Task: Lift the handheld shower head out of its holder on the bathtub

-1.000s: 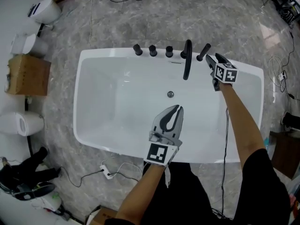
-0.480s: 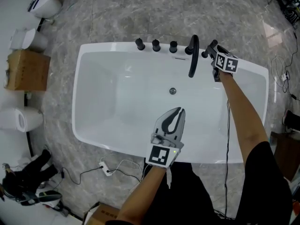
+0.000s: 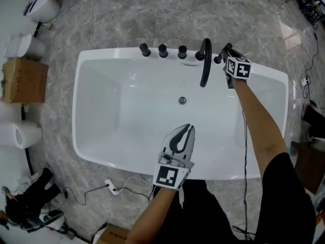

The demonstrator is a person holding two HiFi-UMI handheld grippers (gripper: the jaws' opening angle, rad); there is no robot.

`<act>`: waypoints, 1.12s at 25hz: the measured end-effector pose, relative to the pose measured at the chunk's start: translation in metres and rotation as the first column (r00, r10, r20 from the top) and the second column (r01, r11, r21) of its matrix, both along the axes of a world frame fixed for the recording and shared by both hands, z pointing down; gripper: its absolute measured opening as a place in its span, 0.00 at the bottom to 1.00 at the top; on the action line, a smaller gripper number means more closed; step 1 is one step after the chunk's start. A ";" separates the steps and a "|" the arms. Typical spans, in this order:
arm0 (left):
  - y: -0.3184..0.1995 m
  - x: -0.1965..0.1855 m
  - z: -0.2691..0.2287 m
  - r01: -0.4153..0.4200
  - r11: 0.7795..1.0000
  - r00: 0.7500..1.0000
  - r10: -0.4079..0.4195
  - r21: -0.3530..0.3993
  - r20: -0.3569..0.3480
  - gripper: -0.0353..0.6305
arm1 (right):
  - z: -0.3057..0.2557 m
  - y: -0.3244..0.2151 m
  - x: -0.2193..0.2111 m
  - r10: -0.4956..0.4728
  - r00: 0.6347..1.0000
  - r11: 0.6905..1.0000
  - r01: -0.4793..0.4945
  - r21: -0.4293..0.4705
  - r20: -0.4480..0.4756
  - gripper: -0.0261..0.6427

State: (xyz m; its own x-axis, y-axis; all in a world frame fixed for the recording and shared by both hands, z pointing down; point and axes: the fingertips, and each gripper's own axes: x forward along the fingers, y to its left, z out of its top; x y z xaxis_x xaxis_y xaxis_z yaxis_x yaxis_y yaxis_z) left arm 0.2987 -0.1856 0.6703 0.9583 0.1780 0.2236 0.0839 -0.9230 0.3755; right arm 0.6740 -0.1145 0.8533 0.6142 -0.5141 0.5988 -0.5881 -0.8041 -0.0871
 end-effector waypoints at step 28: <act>-0.014 -0.017 -0.109 -0.003 0.994 0.994 0.015 0.109 -0.106 0.09 | -0.118 0.007 -0.039 -0.119 0.993 0.992 0.118 -0.045 -0.015 0.21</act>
State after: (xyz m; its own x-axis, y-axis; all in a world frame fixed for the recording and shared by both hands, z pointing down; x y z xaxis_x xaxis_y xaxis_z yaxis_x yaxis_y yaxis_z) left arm 0.2816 -0.2000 0.5612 0.9761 0.1672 0.1385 0.1269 -0.9569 0.2612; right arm 0.6355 -0.1072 0.7354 0.5613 -0.5574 0.6118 -0.6806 -0.7314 -0.0419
